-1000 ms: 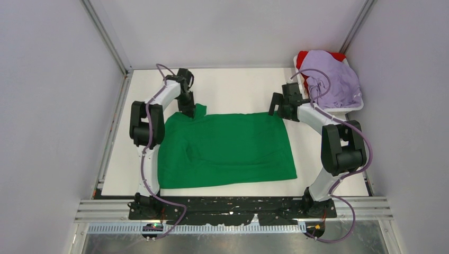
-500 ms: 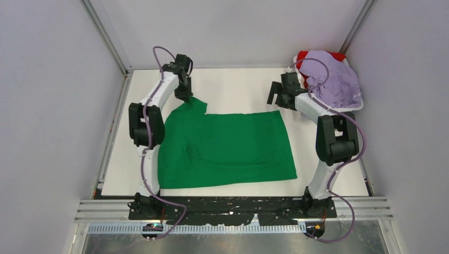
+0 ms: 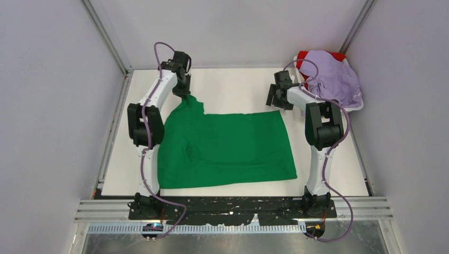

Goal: Fold and stack the t-shirts
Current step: Grab the side of the flattened tshirt furthest away from the robot with both arms

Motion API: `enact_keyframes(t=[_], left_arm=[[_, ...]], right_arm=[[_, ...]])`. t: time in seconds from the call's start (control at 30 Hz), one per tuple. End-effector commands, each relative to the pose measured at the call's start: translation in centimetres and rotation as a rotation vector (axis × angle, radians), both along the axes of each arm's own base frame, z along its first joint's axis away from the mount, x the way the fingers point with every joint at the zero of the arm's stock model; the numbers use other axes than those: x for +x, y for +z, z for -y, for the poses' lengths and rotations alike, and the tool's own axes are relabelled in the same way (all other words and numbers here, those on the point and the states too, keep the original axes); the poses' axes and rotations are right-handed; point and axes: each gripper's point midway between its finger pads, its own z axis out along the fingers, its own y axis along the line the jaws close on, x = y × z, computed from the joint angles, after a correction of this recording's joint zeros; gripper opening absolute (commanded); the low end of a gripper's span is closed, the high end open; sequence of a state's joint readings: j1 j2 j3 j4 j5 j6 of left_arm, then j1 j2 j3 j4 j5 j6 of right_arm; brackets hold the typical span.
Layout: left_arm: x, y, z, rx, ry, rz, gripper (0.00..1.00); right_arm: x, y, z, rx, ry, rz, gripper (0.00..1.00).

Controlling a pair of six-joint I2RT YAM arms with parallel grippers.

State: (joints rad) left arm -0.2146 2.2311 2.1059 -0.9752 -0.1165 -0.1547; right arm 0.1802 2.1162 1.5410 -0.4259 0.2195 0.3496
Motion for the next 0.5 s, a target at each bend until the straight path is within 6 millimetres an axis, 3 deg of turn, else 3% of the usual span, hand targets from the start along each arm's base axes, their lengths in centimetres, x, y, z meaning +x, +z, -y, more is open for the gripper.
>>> enact_keyframes(t=[0.0,0.2,0.4,0.47], left_arm=[[-1.2,1.4,0.4,-0.037,-0.048,0.001,0.00],[-3.3,1.6,0.8,-0.078,-0.053,-0.014,0.00],[-5.8,1.2,0.9,-0.079,-0.060,-0.022,0.00],[-6.5,1.2,0.7,-0.066,-0.058,-0.030,0.00]], right_arm=[[-0.1,1.5,0.3,-0.008,-0.012,0.010,0.76],[-2.2,1.0,0.0,0.006,-0.007,-0.014,0.56],[-2.8,2.2,-0.6,0.016,0.034,0.024,0.37],[-2.7,2.7,-0.9,0.019,0.053,0.045,0.25]])
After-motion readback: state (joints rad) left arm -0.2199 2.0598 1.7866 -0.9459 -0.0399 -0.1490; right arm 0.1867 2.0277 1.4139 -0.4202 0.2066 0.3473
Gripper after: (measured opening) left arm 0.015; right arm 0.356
